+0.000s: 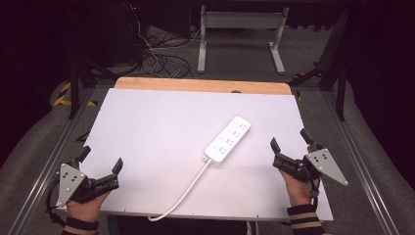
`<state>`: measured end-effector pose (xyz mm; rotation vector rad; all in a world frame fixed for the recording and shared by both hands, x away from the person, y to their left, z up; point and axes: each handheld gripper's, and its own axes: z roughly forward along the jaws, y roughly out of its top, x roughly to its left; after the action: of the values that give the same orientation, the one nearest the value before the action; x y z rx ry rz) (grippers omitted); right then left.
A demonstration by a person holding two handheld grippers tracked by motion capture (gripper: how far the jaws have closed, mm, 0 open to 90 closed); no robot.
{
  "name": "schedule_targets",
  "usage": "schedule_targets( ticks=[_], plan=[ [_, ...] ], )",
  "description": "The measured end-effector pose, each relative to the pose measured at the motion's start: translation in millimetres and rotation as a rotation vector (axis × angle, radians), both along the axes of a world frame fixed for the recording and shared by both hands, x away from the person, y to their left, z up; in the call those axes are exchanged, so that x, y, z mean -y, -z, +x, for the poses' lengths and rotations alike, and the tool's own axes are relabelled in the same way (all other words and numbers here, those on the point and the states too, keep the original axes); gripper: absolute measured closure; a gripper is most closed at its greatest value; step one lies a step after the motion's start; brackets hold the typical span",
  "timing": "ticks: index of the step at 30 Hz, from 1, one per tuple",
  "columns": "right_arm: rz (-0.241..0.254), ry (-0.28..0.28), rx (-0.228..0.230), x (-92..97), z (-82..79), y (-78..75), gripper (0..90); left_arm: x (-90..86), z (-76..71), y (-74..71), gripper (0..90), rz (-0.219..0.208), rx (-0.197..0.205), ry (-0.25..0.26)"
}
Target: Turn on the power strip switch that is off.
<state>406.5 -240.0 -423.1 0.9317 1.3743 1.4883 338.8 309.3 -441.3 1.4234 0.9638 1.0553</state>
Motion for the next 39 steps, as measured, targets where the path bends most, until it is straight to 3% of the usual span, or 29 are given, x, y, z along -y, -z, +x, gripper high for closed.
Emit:
schedule_targets(
  ticks=[21,26,30,39],
  plan=[
    [-0.021,0.002,-0.022,-3.0,0.4,4.6,4.8,1.0,1.8,0.2,0.3,0.004,-0.005,0.005],
    [-0.017,0.001,-0.026,-0.8,-6.1,4.6,5.1,2.4,-3.2,-3.1,0.3,0.000,0.010,0.010],
    [-0.040,-0.007,-0.049,-0.7,-6.6,8.5,5.3,3.4,-9.3,-5.1,0.4,0.000,0.025,0.012],
    [-0.047,0.004,-0.089,0.5,1.4,14.3,4.8,2.7,-6.4,-2.7,0.4,0.002,0.010,0.011]
  ],
)
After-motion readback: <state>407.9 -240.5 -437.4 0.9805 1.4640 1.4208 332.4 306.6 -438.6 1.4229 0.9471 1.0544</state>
